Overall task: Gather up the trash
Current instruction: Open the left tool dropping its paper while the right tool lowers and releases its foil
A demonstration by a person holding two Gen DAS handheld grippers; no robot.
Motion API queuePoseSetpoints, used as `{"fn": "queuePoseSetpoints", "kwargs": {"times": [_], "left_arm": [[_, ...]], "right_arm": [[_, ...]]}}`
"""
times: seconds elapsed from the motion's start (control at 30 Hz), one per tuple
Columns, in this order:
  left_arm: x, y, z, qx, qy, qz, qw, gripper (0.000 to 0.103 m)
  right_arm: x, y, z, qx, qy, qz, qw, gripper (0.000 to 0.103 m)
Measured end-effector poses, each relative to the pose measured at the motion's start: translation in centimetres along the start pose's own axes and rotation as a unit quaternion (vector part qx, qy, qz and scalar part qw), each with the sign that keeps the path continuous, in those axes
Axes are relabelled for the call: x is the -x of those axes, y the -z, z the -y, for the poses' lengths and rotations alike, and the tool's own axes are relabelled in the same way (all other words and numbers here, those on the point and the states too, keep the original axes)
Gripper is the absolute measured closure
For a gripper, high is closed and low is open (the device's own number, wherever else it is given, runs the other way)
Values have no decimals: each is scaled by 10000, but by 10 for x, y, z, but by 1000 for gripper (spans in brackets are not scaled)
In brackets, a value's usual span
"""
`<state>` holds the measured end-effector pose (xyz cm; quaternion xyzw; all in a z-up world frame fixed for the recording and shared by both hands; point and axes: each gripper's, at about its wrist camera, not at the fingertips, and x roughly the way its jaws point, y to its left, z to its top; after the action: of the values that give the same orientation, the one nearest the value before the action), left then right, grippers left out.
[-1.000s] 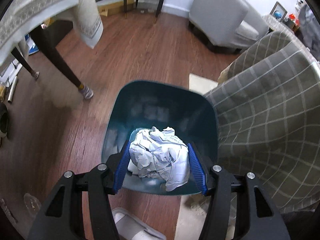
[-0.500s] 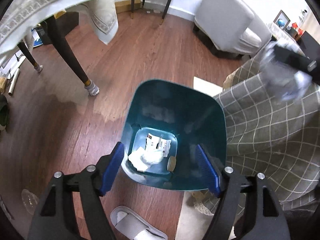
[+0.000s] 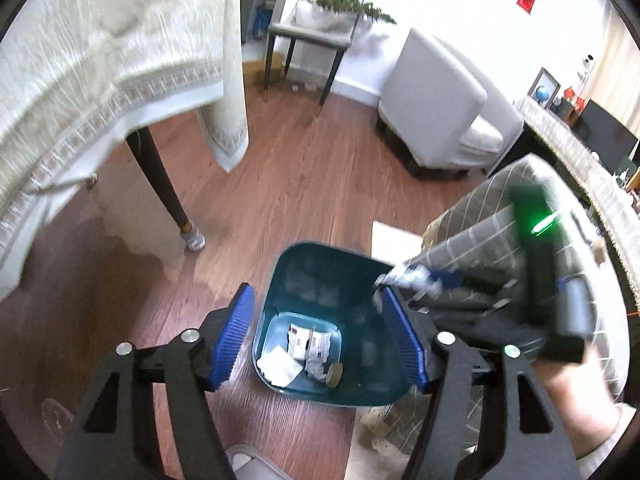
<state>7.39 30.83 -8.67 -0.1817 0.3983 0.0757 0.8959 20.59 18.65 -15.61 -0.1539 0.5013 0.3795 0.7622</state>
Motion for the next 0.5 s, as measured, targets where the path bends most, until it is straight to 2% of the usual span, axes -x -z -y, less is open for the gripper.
{"fn": "queuePoseSetpoints", "kwargs": {"times": [0.27, 0.4, 0.47, 0.5], "left_arm": [[34, -17, 15, -114, 214, 376, 9990, 53], [53, -23, 32, -324, 301, 568, 9974, 57], [64, -26, 39, -411, 343, 703, 9961, 60], [71, -28, 41, -416, 412, 784, 9952, 60]], "right_arm": [[-37, 15, -6, 106, 131, -523, 9985, 63], [-53, 26, -8, 154, 226, -788, 9965, 62], [-56, 30, -9, 181, 201, -892, 9956, 59], [-57, 32, -10, 216, 209, -935, 9952, 53]]}}
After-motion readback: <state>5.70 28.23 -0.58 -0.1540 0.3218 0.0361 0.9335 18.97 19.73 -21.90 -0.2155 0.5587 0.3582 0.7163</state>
